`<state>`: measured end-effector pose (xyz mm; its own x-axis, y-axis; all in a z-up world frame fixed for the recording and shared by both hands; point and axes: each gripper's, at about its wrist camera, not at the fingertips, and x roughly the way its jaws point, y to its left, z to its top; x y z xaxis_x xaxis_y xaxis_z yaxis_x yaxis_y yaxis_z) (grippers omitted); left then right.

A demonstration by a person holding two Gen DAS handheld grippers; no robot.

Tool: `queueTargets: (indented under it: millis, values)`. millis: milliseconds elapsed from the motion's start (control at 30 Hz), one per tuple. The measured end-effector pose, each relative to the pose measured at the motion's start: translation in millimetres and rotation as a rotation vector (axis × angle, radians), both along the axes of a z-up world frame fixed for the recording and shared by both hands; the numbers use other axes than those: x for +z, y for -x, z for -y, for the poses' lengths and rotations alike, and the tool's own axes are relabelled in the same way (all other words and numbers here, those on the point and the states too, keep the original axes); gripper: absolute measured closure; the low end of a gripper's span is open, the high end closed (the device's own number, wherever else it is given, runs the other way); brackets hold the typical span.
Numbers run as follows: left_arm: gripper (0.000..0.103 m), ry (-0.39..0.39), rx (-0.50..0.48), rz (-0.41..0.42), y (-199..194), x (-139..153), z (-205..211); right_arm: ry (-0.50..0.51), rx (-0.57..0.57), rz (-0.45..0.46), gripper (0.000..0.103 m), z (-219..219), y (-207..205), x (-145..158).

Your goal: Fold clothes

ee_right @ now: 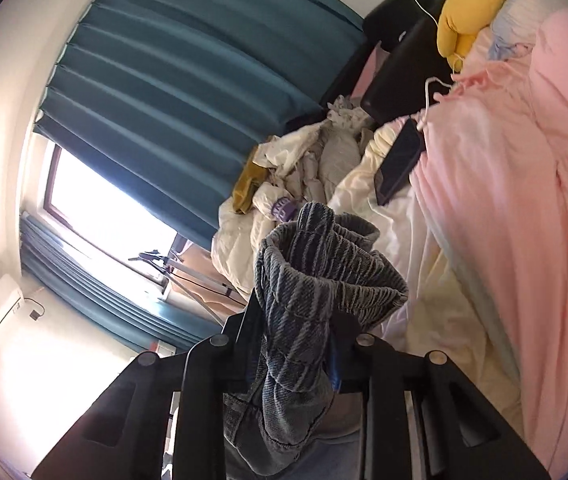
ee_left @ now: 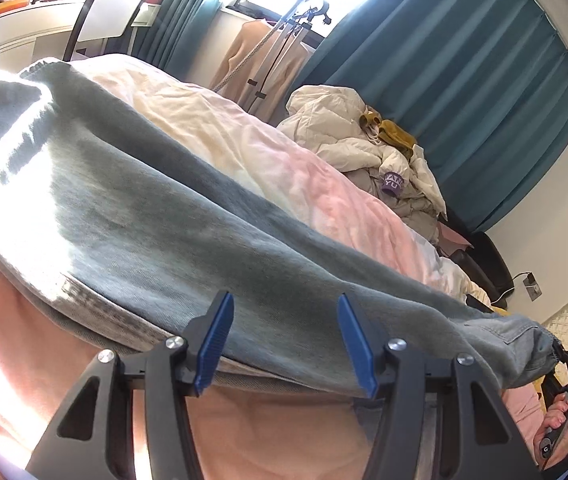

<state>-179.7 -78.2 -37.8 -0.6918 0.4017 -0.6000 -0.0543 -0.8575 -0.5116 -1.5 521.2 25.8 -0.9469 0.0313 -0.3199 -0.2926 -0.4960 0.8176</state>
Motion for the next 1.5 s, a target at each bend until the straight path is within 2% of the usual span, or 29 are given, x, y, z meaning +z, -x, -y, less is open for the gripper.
queueTargets:
  millis: [67, 133, 267, 367, 500, 567, 700, 867, 967, 1033, 1200, 1400, 1500]
  values:
    - [0.047, 0.011, 0.0, 0.004, -1.4, 1.0, -0.9, -0.018, -0.022, -0.021, 0.078, -6.6, -20.1, 9.8]
    - [0.047, 0.018, -0.007, 0.009, -0.8, 0.3, -2.7, -0.009, -0.035, -0.007, 0.078, -16.7, -38.2, 6.1]
    - [0.047, 0.092, -0.008, 0.036, 2.8, -4.3, -10.1, 0.06, -0.071, 0.07, 0.078, -38.0, -71.5, -23.2]
    - [0.047, 0.131, -0.011, 0.097, 7.7, -15.6, -13.0, 0.114, -0.09, 0.097, 0.078, -48.0, -88.9, -47.8]
    - [0.047, 0.235, -0.03, 0.16, 13.2, -32.3, -22.6, 0.095, -0.089, 0.116, 0.077, -44.4, -91.0, -50.9]
    - [0.047, 0.313, -0.06, 0.187, 15.9, -40.9, -31.0, 0.063, -0.087, 0.136, 0.077, -40.4, -89.0, -46.5]
    - [0.047, 0.426, -0.095, 0.179, 13.0, -50.0, -43.3, 0.07, -0.086, 0.169, 0.076, -38.6, -89.3, -50.9]
    - [0.047, 0.445, -0.102, 0.172, 10.8, -50.4, -42.8, 0.14, -0.091, 0.213, 0.075, -43.6, -94.7, -67.8]
    - [0.047, 0.449, -0.099, 0.17, 10.0, -48.0, -42.0, 0.13, -0.089, 0.215, 0.075, -43.4, -95.9, -67.5]
    - [0.047, 0.455, -0.096, 0.164, 9.0, -44.8, -41.5, 0.068, -0.086, 0.216, 0.075, -36.1, -91.7, -54.9]
    - [0.047, 0.46, -0.113, 0.119, 4.4, -31.3, -42.0, -0.186, -0.04, 0.18, 0.075, 15.1, -64.0, 9.2]
    - [0.047, 0.538, -0.096, 0.015, -10.5, 2.0, -43.9, -0.471, 0.043, 0.111, 0.075, 114.1, -20.9, 73.7]
    - [0.047, 0.513, -0.076, -0.035, -17.3, 19.8, -32.7, -0.615, 0.099, 0.079, 0.076, 170.7, 0.8, 93.5]
